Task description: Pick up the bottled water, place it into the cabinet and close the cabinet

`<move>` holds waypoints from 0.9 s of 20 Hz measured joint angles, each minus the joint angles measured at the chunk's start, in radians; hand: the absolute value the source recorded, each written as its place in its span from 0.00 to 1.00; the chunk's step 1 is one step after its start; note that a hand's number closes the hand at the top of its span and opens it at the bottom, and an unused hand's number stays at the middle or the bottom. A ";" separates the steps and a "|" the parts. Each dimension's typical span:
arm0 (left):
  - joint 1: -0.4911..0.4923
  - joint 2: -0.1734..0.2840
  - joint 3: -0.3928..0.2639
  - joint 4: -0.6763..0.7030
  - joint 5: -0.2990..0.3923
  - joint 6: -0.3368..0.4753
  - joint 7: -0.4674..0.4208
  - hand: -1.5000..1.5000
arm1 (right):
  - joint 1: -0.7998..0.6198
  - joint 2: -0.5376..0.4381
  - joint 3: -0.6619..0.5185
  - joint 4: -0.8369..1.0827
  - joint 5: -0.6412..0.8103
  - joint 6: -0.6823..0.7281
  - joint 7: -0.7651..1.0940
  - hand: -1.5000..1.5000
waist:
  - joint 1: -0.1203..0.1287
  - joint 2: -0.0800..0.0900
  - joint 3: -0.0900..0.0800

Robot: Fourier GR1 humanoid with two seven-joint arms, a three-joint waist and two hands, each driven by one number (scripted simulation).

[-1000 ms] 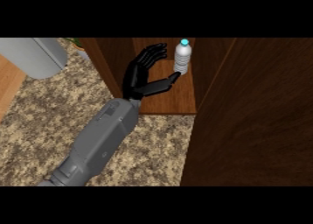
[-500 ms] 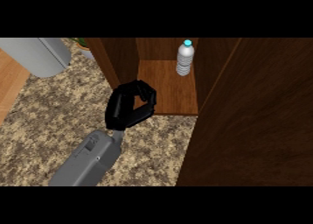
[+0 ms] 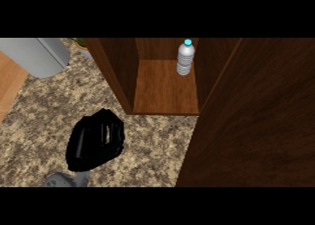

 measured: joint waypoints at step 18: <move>0.312 0.176 0.176 -0.223 0.096 -0.163 -0.042 1.00 | -0.422 0.124 0.241 0.139 0.205 -0.189 0.206 1.00 | 0.013 0.004 -0.002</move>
